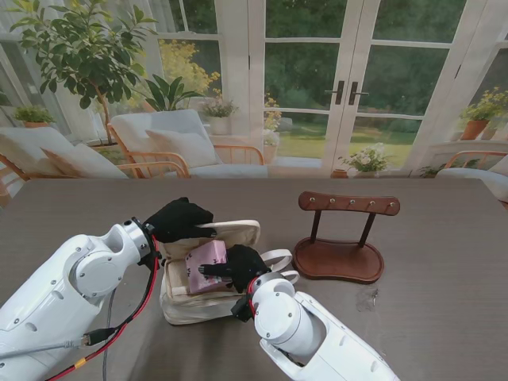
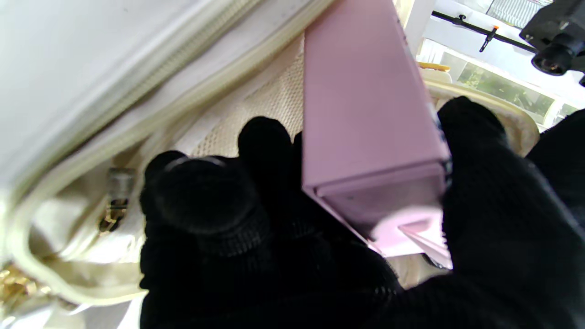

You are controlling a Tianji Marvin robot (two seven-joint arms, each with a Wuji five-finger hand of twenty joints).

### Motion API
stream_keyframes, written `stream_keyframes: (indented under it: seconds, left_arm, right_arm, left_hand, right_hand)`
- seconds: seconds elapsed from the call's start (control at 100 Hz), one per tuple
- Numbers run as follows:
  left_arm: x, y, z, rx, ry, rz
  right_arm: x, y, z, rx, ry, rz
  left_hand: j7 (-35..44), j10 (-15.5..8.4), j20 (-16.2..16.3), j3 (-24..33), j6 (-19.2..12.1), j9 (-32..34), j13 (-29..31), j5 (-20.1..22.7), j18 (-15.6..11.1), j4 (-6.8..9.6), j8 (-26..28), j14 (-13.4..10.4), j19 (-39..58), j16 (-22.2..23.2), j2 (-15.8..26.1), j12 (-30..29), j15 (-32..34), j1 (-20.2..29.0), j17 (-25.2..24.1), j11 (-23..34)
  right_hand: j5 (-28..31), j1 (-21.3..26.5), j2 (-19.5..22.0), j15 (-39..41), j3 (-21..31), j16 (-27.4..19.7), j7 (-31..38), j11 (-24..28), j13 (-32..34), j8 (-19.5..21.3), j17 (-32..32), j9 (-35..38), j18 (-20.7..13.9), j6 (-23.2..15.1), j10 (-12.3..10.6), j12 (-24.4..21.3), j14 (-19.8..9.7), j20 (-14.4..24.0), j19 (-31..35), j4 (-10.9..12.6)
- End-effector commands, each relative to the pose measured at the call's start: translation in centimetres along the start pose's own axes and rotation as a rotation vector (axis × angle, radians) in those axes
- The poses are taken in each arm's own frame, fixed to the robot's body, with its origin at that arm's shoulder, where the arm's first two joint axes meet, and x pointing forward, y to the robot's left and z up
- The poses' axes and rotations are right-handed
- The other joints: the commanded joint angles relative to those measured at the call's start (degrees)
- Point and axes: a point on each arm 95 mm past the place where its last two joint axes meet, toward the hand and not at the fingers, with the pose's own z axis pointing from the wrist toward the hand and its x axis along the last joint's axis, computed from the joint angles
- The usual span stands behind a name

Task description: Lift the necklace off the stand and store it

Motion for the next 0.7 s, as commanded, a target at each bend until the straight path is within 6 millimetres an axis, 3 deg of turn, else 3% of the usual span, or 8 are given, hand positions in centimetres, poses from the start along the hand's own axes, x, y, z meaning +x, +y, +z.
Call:
stream_keyframes:
  seconds: [0.0, 0.15, 0.22, 0.35, 0.41, 0.5, 0.69]
  left_arm:
    - [0.24, -0.03, 0.29, -0.003, 0.005, -0.007]
    - [0.20, -0.09, 0.31, -0.004, 0.010, -0.008]
    - [0.17, -0.09, 0.31, -0.004, 0.010, -0.009]
    - [0.17, -0.05, 0.30, -0.007, 0.009, -0.008]
    - [0.16, -0.04, 0.30, -0.007, 0.008, -0.008]
    - [0.14, -0.06, 0.29, -0.007, 0.008, -0.009]
    - [0.09, -0.10, 0.19, -0.005, 0.005, -0.006]
  right_arm:
    - [0.31, -0.57, 0.29, 0.028, -0.008, -0.007]
    - [0.20, -0.82, 0.79, 0.036, -0.030, -0.036]
    - [0.16, -0.73, 1.00, 0.033, -0.042, -0.066]
    - [0.09, -0.39, 1.16, 0.030, -0.069, -0.139]
    - [0.04, -0.22, 1.13, 0.033, -0.082, -0.175]
    - [0.01, -0.06, 1.09, 0.031, -0.095, -0.213]
    - [0.02, 0.18, 1.01, 0.035, -0.117, -0.246]
  left_hand:
    - [1.6, -0.3, 0.5, 2.3, -2.0, -1.8, -1.3, -0.6, 0.0, 2.51, 0.3, 1.5, -0.9, 0.5, 4.2, 0.7, -0.5, 5.8, -1.3, -0.1]
    - [1.6, -0.3, 0.5, 2.3, -1.9, -1.9, -1.4, -0.7, 0.0, 2.51, 0.3, 1.4, -1.0, 0.5, 4.3, 0.7, -0.6, 5.8, -1.2, -0.2]
    - [1.6, -0.3, 0.5, 2.3, -1.9, -1.9, -1.4, -0.7, 0.0, 2.50, 0.3, 1.4, -1.0, 0.5, 4.3, 0.7, -0.5, 5.8, -1.2, -0.2]
    - [1.6, -0.3, 0.5, 2.2, -2.0, -1.8, -1.4, -0.7, 0.0, 2.48, 0.3, 1.4, -1.0, 0.5, 4.3, 0.7, -0.5, 5.8, -1.2, -0.2]
    - [1.5, -0.2, 0.6, 2.2, -2.0, -1.7, -1.3, -0.5, 0.0, 2.50, 0.2, 1.4, -1.0, 0.5, 4.2, 0.6, -0.5, 5.8, -1.2, -0.2]
    - [1.4, -0.3, 0.6, 2.2, -2.1, -1.8, -1.4, -0.6, 0.0, 2.50, 0.1, 1.4, -1.0, 0.5, 4.3, 0.6, -0.5, 5.8, -1.2, -0.2]
    - [1.4, -0.3, 0.6, 2.1, -2.1, -1.8, -1.3, -0.5, 0.0, 2.48, 0.0, 1.4, -1.0, 0.5, 4.3, 0.7, -0.5, 5.8, -1.2, -0.2]
  right_hand:
    - [2.1, 9.7, 7.3, 0.6, -0.3, 0.4, 6.0, 3.3, 1.1, 2.6, 15.5, 2.1, -1.7, -10.2, -4.4, 1.0, -4.6, 1.4, 2.0, 2.6]
    - [-0.1, 8.3, 7.6, -2.5, -0.8, -1.1, 4.8, 0.4, 1.0, -0.3, 13.3, -0.7, -2.3, -10.7, -3.7, -0.8, -4.2, 1.4, 1.4, 2.5]
    - [-3.3, 5.0, 7.1, -6.4, 0.4, -2.9, 3.7, -1.0, 1.0, -3.1, 11.1, -3.9, -2.8, -10.3, -3.6, -2.1, -3.7, 1.6, 0.7, 3.2]
    - [-10.1, -0.5, 6.5, -15.7, 3.7, -5.8, 1.7, -1.0, -1.2, -4.5, 6.1, -11.4, -4.1, -9.6, -4.3, -3.4, -3.5, 2.1, -1.2, 4.0]
    - [-13.6, -2.1, 7.0, -18.3, 4.5, -5.8, 0.9, -1.1, -4.5, -4.3, 4.1, -15.5, -5.1, -9.2, -4.8, -3.9, -3.9, 2.2, -2.0, 4.7]
    - [-19.2, -4.1, 7.9, -20.2, 5.3, -4.6, -1.6, 0.5, -9.7, 1.5, 1.3, -22.4, -6.5, -8.1, -4.9, -5.7, -4.4, 3.3, -3.0, 6.3]
    - [-30.6, -6.6, 6.5, -20.9, 7.5, -5.0, -3.1, 1.6, -20.2, 0.6, -4.7, -34.9, -8.1, -4.8, -4.2, -6.8, -4.6, 4.0, -4.6, 6.6]
